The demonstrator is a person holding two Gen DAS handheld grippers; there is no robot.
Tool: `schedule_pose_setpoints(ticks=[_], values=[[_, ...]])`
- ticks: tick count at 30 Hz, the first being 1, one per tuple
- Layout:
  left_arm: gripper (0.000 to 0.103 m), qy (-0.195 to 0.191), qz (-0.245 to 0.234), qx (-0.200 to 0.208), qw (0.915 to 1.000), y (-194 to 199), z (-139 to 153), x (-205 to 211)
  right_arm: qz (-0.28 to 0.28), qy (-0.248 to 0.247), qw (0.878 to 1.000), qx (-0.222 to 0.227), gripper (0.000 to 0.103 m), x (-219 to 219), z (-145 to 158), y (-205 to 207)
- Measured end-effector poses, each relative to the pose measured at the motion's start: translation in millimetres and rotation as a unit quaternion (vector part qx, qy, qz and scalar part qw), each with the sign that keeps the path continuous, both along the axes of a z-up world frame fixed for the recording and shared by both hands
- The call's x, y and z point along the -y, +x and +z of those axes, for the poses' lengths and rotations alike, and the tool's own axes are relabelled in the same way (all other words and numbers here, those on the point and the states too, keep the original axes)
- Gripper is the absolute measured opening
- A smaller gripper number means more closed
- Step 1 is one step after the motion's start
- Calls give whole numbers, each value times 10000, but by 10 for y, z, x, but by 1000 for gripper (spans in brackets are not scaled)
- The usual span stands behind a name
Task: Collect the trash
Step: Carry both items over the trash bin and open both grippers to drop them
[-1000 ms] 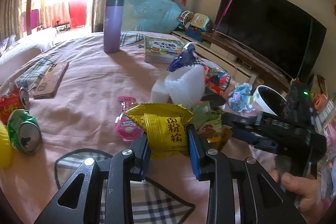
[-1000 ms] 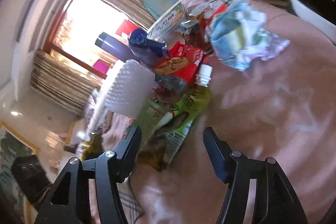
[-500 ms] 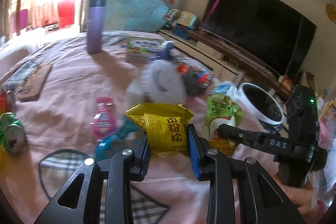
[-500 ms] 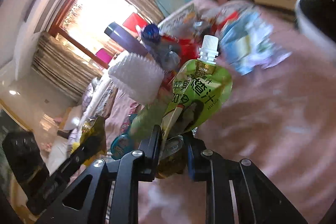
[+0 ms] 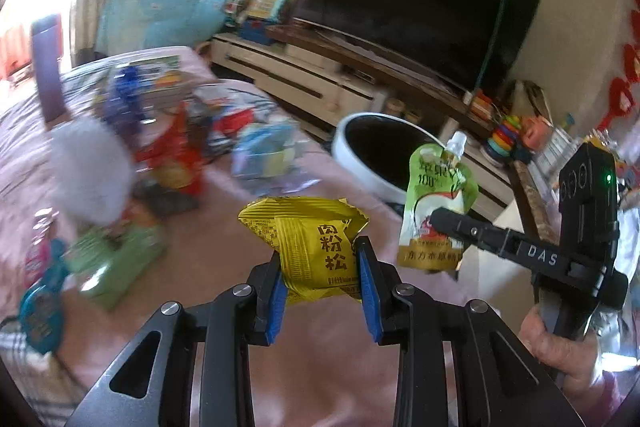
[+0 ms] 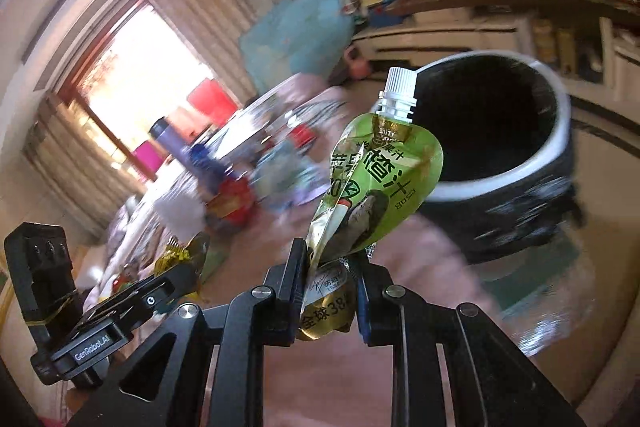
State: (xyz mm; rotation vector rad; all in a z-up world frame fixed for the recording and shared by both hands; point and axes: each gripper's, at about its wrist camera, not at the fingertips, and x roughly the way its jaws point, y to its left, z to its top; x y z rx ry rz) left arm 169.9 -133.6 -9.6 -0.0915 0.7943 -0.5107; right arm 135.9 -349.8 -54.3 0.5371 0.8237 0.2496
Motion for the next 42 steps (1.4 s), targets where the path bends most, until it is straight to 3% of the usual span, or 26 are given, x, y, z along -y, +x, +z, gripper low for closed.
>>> schedule_pose_setpoints(ticks=[9,17,27,29,31,34,36,38,40,42], values=[[31,113,-399,31,9991,628,-39,559,-402,-579,9973,197,22,524,141,209],[31,116,-465,-70,9988,1114,-85,936,-277,-1094,9935,140,22,724,135,546],[32,266,-533,-216,9980,1544,-226,1400,-31,-1322,9912,-94,22,842,-1,751],[33,298,-547,-248,9977,1607,-241,1465,-12,-1333,9910,-143,22,874,-32,780],[41,282,-548,-295,9977,1649,-269,1487,-9,-1344,9908,-176,22,903,-56,802],[61,287,-485,-327,9979,1681,-273,1513,32,-1367,9903,-245,26,930,-77,836],[65,305,-433,-303,9981,1674,-266,1512,13,-1377,9901,-262,31,952,-81,831],[67,262,-394,-314,9984,1639,-270,1470,-30,-1355,9905,-239,47,970,-69,807],[68,224,-345,-353,9985,1608,-281,1423,-60,-1322,9911,-171,55,979,-48,775],[68,181,-307,-355,9987,1533,-272,1344,-92,-1329,9910,-130,56,971,-25,738]])
